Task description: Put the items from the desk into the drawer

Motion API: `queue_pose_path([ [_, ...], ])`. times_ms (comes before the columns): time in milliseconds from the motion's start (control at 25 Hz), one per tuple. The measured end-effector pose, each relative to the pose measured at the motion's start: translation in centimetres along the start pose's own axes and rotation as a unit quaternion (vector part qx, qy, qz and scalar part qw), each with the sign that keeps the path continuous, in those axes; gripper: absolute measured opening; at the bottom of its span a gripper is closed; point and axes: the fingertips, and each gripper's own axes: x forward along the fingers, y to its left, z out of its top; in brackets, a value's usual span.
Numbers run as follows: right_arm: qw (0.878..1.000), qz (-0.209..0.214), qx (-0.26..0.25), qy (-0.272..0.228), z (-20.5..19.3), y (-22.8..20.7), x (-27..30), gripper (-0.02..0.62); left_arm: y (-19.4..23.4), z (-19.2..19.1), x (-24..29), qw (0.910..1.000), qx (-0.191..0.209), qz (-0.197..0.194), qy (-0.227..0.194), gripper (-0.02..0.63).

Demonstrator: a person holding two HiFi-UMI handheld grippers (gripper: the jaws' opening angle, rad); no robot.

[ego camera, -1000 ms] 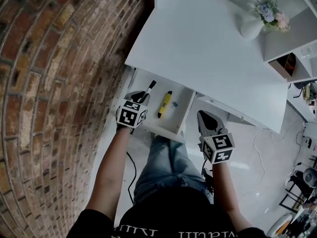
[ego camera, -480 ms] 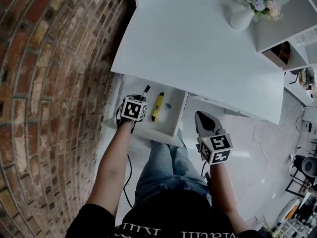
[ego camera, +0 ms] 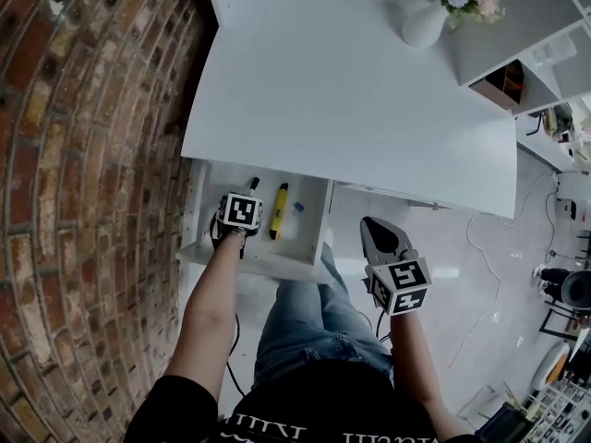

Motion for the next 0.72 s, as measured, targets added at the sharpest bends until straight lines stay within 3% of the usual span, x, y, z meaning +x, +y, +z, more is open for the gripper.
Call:
queue_pose_path([
  [120,1.000,-0.008,0.002,0.000,-0.2,-0.5,-0.4,0.005,0.0,-0.3,0.5,1.0000,-0.007,0.001,0.006,0.075],
  [200,1.000,-0.011,0.002,0.000,-0.3,-0.7,-0.8,0.005,-0.8,-0.3,0.7,0.9998,-0.013,-0.017,0.001,0.138],
  [320,1.000,-0.012,0.002,-0.002,-0.1,-0.6,-1.3,0.003,-0.1,-0.2,0.0,1.0000,-0.001,0.004,0.000,0.193],
  [720,0.999,-0.005,-0.008,-0.035,2.5,1.3,-3.4,0.005,-1.8,2.6,-5.5,0.9966,-0.014,-0.026,-0.077,0.204],
])
